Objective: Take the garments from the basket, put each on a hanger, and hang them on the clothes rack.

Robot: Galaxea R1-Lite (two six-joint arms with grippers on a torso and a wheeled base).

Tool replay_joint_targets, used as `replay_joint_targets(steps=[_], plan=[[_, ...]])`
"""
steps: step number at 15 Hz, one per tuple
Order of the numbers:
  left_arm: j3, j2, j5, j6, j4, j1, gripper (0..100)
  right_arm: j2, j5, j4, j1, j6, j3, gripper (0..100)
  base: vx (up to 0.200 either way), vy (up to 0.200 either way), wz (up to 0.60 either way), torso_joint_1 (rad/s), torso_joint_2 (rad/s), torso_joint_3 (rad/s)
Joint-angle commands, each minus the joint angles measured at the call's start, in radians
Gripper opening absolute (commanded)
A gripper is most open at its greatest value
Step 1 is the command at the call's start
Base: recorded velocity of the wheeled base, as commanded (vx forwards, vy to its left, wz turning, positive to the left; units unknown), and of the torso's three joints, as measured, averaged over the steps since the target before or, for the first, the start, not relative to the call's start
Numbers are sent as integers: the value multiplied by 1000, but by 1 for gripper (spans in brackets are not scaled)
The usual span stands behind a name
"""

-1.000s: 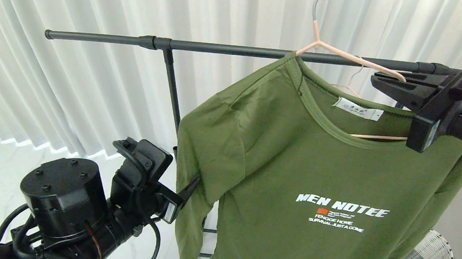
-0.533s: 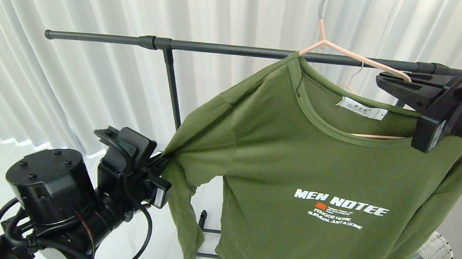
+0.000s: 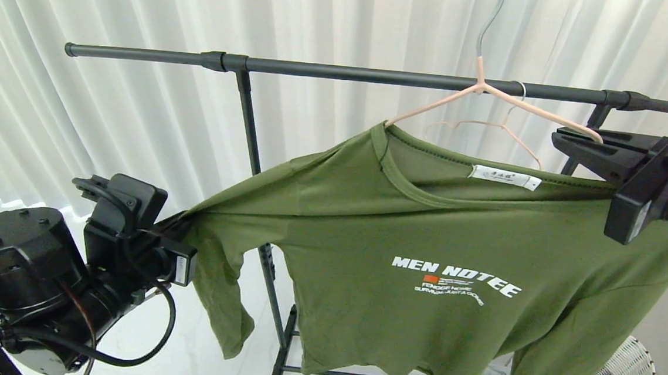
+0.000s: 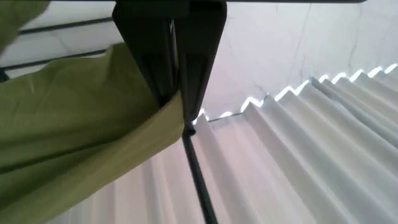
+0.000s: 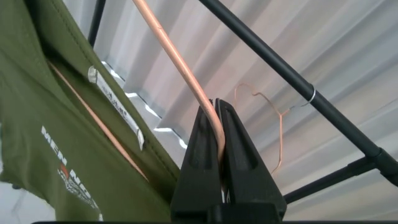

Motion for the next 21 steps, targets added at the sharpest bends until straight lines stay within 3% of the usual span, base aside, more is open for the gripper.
replay_joint_targets(steps=[1,3,4,5,12,14,16,21], plan=[[29,-6,1,1,0,18,0,-3,-1,-2,0,-1,-3,0,0,0,0,0,0,0],[52,-12,1,8,-2,-25,0,-1,-1,-3,3,2,-3,0,0,0,0,0,0,0],[57,-15,1,8,-2,-41,100,-1,-1,-3,3,11,-8,0,0,0,0,0,0,0],[63,-23,3,21,-2,-71,100,0,-3,-3,5,42,-19,0,0,0,0,0,0,0],[128,-119,4,52,-9,-81,100,2,-4,-2,5,77,-28,0,0,0,0,0,0,0],[126,-192,6,193,-9,-77,100,0,-27,6,3,113,-14,0,0,0,0,0,0,0],[124,-236,6,302,-9,-76,100,26,-142,18,-2,182,-2,0,0,0,0,0,0,0],[124,-265,9,319,-8,-74,100,117,-424,46,-2,311,-3,0,0,0,0,0,0,0]])
